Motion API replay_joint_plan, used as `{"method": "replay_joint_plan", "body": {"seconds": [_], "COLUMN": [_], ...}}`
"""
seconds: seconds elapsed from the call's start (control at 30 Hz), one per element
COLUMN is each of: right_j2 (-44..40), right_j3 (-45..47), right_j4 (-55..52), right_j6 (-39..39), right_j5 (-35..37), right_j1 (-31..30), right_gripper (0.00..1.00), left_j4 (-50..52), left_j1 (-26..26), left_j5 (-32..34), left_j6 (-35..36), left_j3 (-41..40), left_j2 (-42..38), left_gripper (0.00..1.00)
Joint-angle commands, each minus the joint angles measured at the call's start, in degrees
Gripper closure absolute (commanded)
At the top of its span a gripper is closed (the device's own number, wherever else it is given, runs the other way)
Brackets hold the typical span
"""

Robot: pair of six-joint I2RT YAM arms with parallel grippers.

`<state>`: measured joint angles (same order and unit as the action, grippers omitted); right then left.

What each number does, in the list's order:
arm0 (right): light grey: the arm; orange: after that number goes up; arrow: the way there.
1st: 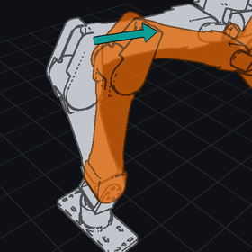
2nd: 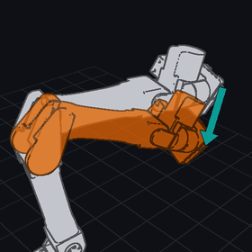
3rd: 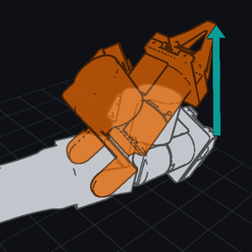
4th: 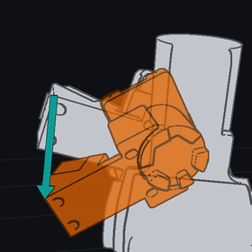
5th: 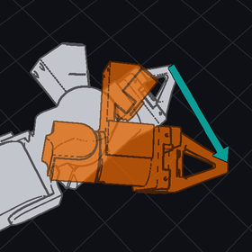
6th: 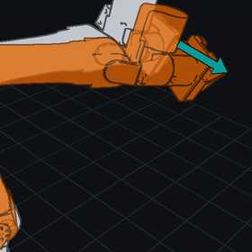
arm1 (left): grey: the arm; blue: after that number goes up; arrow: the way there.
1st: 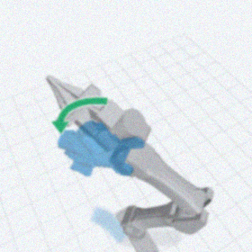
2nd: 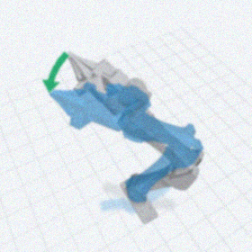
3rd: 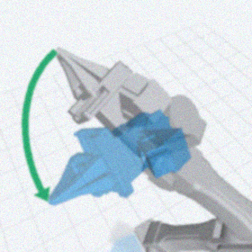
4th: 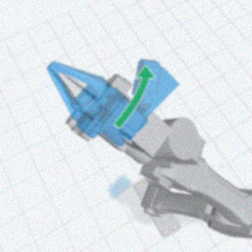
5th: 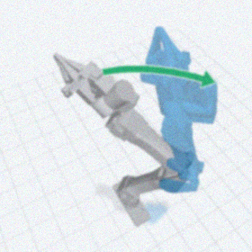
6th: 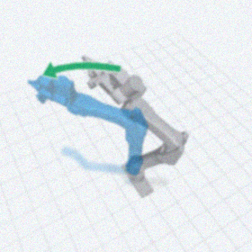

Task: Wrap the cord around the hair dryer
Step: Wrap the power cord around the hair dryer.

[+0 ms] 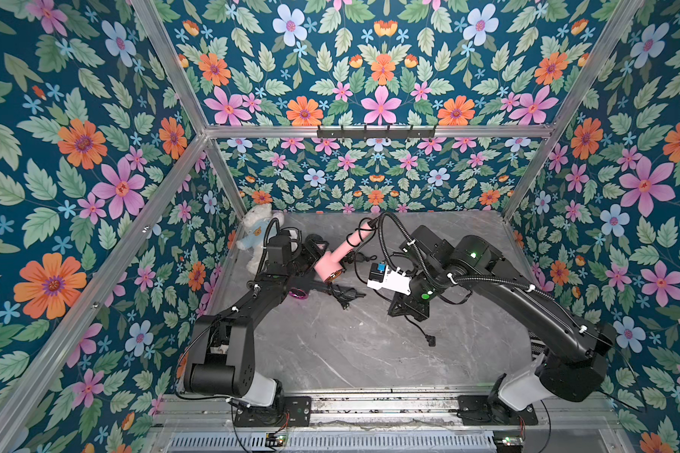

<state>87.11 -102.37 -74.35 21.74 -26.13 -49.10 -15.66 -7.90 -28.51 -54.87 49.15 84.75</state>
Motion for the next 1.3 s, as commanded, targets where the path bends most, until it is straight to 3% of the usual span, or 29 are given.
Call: {"method": "replay_joint_plan", "body": {"seconds": [0.0,0.07,0.17,0.3,0.47,0.7,0.87,1.03,1.27], "right_j2": [-2.70,-3.35,-1.52,2.98,9.68,18.96,21.25,18.65,11.89], "right_j3": [-0.44,-2.55,-7.42,-14.43,-20.25,-24.13,-17.49,-5.88,13.49], "right_j4": [2.15,2.36,1.20,0.89,2.53,3.87,8.79,15.89,31.93], "right_j6": [1.29,1.22,1.93,2.66,3.09,2.36,0.65,-1.96,-9.78], "right_j5": [-3.79,-3.11,0.79,5.93,11.45,9.72,4.20,-4.22,-14.05], "right_j1": [-0.03,-0.03,0.34,4.19,12.34,20.49,24.60,28.84,29.58], "right_gripper": [1.00,1.00,1.00,1.00,1.00,1.00,1.00,1.00,1.00], "left_j4": [6.21,16.15,24.62,30.66,32.90,33.20,22.45,1.80,-28.47], "left_j1": [-0.45,-2.35,-5.73,-8.87,-9.18,-9.21,-7.66,-2.78,-1.48], "left_j5": [9.95,20.03,28.54,30.32,20.95,-3.45,-17.52,-26.67,-21.07], "left_j6": [4.99,13.35,22.02,31.20,40.28,47.16,41.23,25.66,-2.09], "left_j3": [3.05,6.87,10.81,13.54,12.62,9.92,4.55,-2.99,-8.88], "left_j2": [-1.86,-2.80,-2.92,-2.58,-3.83,-4.64,-6.75,-9.39,-7.80], "left_gripper": [1.00,1.00,1.00,1.00,1.00,1.00,1.00,1.00,1.00]}}
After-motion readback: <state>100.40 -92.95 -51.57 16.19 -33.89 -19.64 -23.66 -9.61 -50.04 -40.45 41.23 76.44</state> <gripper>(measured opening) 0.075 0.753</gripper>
